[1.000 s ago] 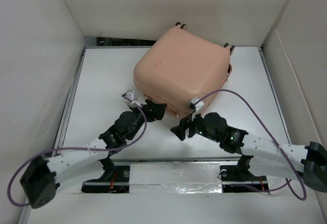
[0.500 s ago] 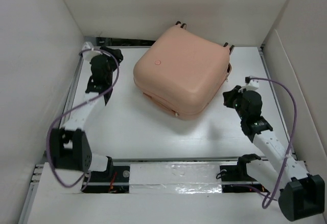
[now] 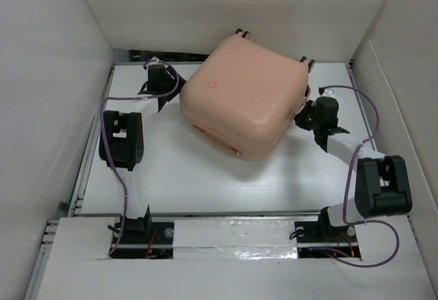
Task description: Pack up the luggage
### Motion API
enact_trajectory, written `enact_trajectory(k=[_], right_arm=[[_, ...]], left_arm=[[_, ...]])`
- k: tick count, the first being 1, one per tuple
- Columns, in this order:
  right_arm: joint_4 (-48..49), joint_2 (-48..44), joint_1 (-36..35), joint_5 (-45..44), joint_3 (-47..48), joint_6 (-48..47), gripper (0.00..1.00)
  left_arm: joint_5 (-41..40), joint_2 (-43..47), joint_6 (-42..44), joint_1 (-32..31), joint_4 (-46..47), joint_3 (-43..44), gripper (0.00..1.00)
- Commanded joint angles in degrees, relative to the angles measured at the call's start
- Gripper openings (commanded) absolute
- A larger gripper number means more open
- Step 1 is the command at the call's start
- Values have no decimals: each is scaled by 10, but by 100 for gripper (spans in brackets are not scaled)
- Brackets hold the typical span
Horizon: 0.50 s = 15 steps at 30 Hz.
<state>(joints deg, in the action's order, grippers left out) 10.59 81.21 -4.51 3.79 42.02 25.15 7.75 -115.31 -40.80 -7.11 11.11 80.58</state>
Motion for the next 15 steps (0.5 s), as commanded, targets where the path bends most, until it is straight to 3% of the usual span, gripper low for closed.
enact_trajectory(k=[1,9,10,15], right_arm=[[39,55,-17,52,69,-11,10],[20,163,-76,111,196,-54,11],[5,181,-82,116,212,-60,11],[-29,228,-96,151,296,-75,12]], left_arm=[[54,55,-4,-11,75,-67,57],[-5,234,-38,-69,258,-333,55],[-18,252,-41,-78,271,-389,55],[-64,357,-39,-140,289,-505,55]])
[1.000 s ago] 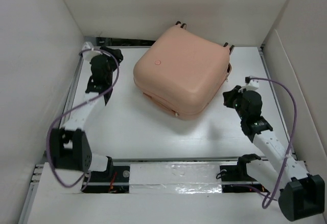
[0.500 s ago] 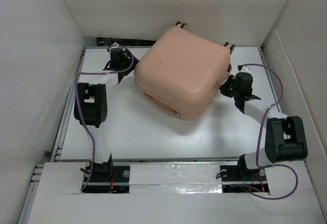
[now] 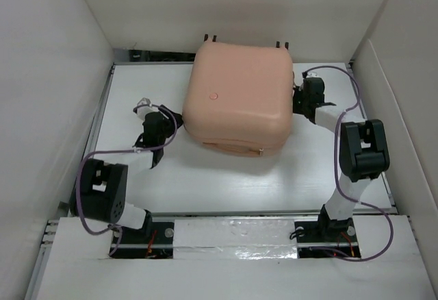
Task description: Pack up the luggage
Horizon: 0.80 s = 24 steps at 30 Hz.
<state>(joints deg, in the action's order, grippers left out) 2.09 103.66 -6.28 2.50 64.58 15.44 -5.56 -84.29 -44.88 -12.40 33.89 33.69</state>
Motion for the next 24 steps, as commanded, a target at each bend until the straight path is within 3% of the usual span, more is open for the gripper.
enact_trajectory(k=[1,9,11,12,15,17,21,23,24], right_arm=[[41,13,-79,172,102,22,13],[-19,81,-79,225,232,18,31],[-35,82,-63,244,238,21,39],[-35,81,-57,247,236,23,49],[-36,60,-31,251,222,21,68],[-52,31,-9,250,203,2,73],[-21,-87,43,246,90,17,76],[62,-156,61,240,-28,38,72],[84,-228,66,238,-67,42,64]], left_arm=[[64,81,1,-96,60,-67,55],[-28,281,-10,-212,14,-158,55],[-38,306,-13,-240,1,-166,55],[-38,314,-13,-248,-7,-166,55],[-52,341,-20,-263,-28,-166,55],[-59,363,-18,-263,-35,-166,56],[-81,390,1,-263,-62,-153,57],[-85,391,8,-263,-74,-142,57],[-87,389,13,-263,-77,-140,57]])
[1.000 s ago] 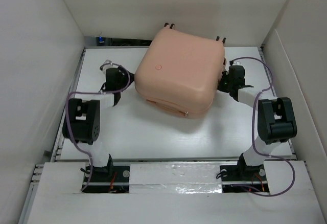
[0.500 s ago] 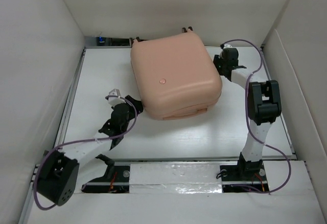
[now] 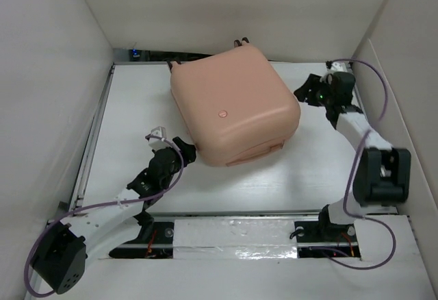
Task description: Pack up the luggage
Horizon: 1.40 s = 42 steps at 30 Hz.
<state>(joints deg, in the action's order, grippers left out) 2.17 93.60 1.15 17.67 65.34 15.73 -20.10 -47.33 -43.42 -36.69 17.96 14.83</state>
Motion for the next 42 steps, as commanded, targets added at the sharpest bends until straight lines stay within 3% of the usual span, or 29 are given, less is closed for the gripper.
enact_trajectory(k=[1,2,3,5,7,9,12,13,20,27,31,42], right_arm=[[118,-163,-8,84,-112,42,55],[135,-201,-8,76,-190,55,44],[158,-272,-17,75,-233,60,23],[213,-341,-60,61,-313,59,7],[216,-427,-103,36,-407,53,1],[209,-478,-120,5,-475,54,4],[198,-564,-127,-40,-520,72,28],[187,-576,-127,-44,-530,71,30],[159,-530,-134,-37,-520,51,32],[163,-512,-134,-106,-506,53,39],[163,-478,-134,-100,-486,37,42],[189,-374,-134,-119,-440,15,39]], left_arm=[[58,17,6,-20,80,52,57],[57,15,6,-20,77,53,57],[63,13,6,-20,76,54,57],[76,8,5,-9,81,51,57],[93,4,4,-3,87,49,57],[100,-1,3,-3,96,46,57],[103,-6,3,2,103,47,57],[105,-7,3,2,104,50,57],[103,-6,8,2,103,57,57],[110,-6,11,2,106,53,57],[110,0,11,2,106,52,57],[111,0,11,2,106,51,56]])
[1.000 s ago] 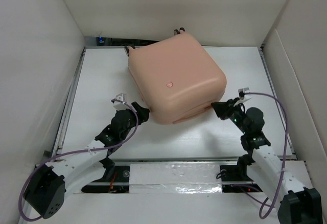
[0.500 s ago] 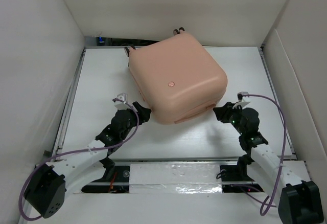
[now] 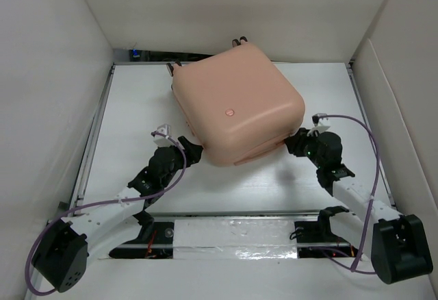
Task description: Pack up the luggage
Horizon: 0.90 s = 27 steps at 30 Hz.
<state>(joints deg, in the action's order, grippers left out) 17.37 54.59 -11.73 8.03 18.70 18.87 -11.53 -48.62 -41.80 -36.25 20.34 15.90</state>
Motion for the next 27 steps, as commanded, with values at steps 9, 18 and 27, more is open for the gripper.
enact_trajectory(k=[9,18,27], right_arm=[[126,63,-17,-42,17,-17,4],[-78,-74,-51,-102,79,-23,0],[-132,2,-260,8,91,34,0]], left_arm=[[32,-3,-5,-2,96,37,54],[53,-33,-6,-2,133,38,53],[50,-95,-24,-30,211,54,52]])
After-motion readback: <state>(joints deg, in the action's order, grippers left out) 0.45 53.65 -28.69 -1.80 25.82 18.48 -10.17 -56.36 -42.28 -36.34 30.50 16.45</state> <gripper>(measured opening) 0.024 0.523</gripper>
